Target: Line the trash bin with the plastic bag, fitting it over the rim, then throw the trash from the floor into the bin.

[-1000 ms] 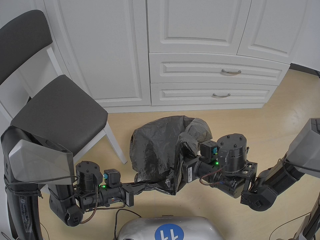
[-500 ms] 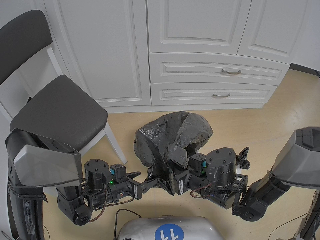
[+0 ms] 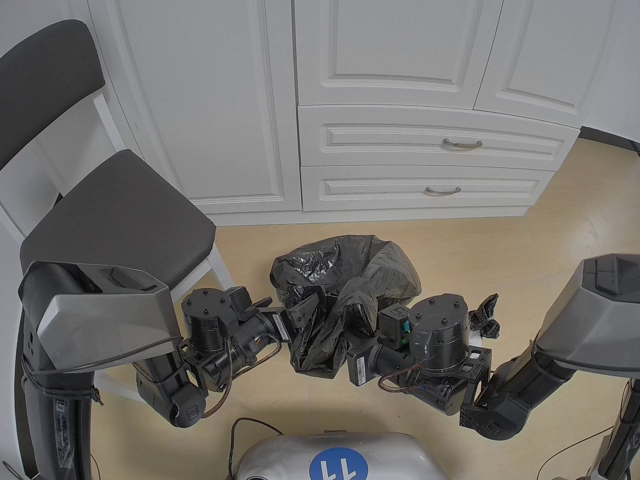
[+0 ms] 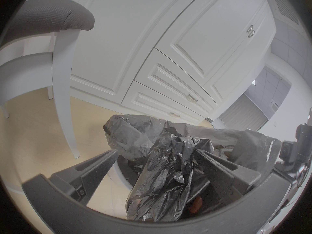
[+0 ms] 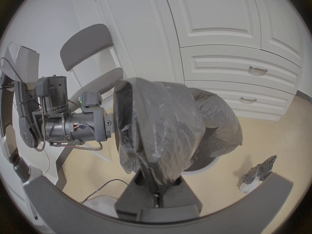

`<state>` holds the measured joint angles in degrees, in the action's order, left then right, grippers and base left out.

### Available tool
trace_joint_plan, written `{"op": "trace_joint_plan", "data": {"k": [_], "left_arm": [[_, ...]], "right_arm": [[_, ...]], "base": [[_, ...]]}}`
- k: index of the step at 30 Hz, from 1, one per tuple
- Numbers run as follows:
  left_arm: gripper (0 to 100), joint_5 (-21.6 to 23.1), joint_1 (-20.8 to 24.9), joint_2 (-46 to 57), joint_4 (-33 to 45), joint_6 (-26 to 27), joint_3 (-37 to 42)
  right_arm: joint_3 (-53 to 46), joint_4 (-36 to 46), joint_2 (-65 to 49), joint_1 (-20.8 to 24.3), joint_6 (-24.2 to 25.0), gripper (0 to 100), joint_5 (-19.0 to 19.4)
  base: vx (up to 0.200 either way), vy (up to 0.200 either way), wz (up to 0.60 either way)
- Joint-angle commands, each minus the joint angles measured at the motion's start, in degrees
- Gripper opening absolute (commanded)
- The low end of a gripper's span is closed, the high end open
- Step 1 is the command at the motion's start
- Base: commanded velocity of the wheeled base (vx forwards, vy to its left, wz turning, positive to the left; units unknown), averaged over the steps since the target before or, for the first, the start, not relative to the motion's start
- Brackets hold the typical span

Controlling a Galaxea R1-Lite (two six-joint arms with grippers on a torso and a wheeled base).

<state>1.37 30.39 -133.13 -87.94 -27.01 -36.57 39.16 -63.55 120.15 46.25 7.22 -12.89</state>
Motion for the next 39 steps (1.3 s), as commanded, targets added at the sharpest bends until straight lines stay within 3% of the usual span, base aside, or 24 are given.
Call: {"op": "trace_joint_plan", "data": {"k": [1, 7, 12, 23, 39], "left_arm": [[100, -0.6, 0.1, -0.8, 0.0, -0.2, -1.0], [100, 0.7, -0.2, 3.2, -0.1, 2.1, 10.7], [100, 6.2, -2.4, 5.0, -0.3, 3.1, 16.6], [100, 7.2, -0.6, 1.4, -0.5, -0.2, 14.4], [100, 6.9, 3.8, 0.9, -0.6, -0.3, 13.9]], "right_arm": [[0.0, 0.0, -0.6, -0.1, 0.0, 0, 0.0], [0.9, 0.0, 0.5, -0.2, 0.1, 0, -0.1], [2.2, -0.1, 1.8, -0.4, 0.3, 0, -2.0], [2.4, 0.0, 2.1, -0.4, 0.4, 0, -2.0], [2.5, -0.1, 1.8, -0.3, 0.4, 0, -2.0]], "base": [[0.000, 0.000, 0.00], [0.000, 0.000, 0.00], [0.000, 0.000, 0.00], [0.000, 0.000, 0.00], [0.000, 0.000, 0.00]]}}
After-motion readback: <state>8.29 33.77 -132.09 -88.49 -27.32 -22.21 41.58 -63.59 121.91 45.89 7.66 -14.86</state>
